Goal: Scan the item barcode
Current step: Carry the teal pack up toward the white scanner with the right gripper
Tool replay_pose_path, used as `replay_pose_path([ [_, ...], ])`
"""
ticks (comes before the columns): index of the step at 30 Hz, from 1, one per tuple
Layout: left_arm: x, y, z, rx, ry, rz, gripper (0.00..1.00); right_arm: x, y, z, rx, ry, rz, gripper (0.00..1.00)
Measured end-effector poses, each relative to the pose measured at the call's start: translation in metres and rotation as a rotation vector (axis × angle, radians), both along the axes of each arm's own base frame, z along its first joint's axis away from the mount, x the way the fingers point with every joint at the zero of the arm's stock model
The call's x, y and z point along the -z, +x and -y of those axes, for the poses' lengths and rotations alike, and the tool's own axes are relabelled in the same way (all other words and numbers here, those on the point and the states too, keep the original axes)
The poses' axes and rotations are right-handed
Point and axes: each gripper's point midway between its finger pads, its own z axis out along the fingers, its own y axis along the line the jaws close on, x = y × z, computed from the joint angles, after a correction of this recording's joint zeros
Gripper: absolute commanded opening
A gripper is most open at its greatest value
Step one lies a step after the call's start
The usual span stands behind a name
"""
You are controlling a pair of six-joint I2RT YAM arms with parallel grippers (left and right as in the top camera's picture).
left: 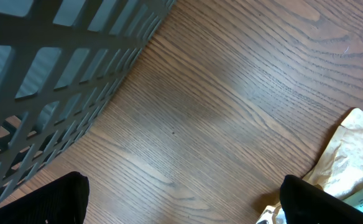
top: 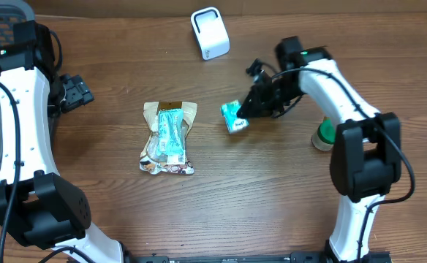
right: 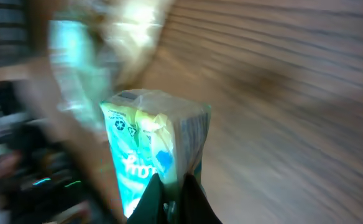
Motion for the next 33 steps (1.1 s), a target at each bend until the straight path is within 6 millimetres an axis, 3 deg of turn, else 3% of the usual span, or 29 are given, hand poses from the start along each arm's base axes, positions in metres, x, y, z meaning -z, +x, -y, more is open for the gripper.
replay_pose_path([
  [6,0.000,0.000,0.000,0.000,0.000,0.000,1.00,0.034,0.008,0.002,-0.024,-0.431,0.173,0.03],
  [9,0.000,0.000,0.000,0.000,0.000,0.000,1.00,0.034,0.008,0.005,-0.054,-0.599,0.248,0.03],
  [11,0.000,0.000,0.000,0.000,0.000,0.000,0.99,0.023,0.010,0.006,-0.071,-0.686,0.298,0.03],
  [14,0.000,0.000,0.000,0.000,0.000,0.000,1.00,-0.015,0.026,-0.002,-0.053,-0.730,0.398,0.03],
  [17,0.000,0.000,0.000,0.000,0.000,0.000,1.00,-0.071,0.056,-0.009,0.026,-0.709,0.533,0.03],
  [19,0.000,0.000,0.000,0.000,0.000,0.000,1.00,-0.096,0.067,-0.010,0.067,-0.697,0.594,0.03],
  [20,0.000,0.000,0.000,0.000,0.000,0.000,1.00,-0.125,0.080,-0.010,0.116,-0.684,0.665,0.03],
  [24,0.000,0.000,0.000,0.000,0.000,0.000,1.00,-0.193,0.108,-0.006,0.259,-0.663,0.856,0.03],
  [27,0.000,0.000,0.000,0.000,0.000,0.000,0.99,-0.231,0.126,-0.005,0.353,-0.636,0.988,0.04],
  [33,0.000,0.000,0.000,0.000,0.000,0.000,1.00,-0.270,0.150,-0.011,0.437,-0.589,1.153,0.04],
])
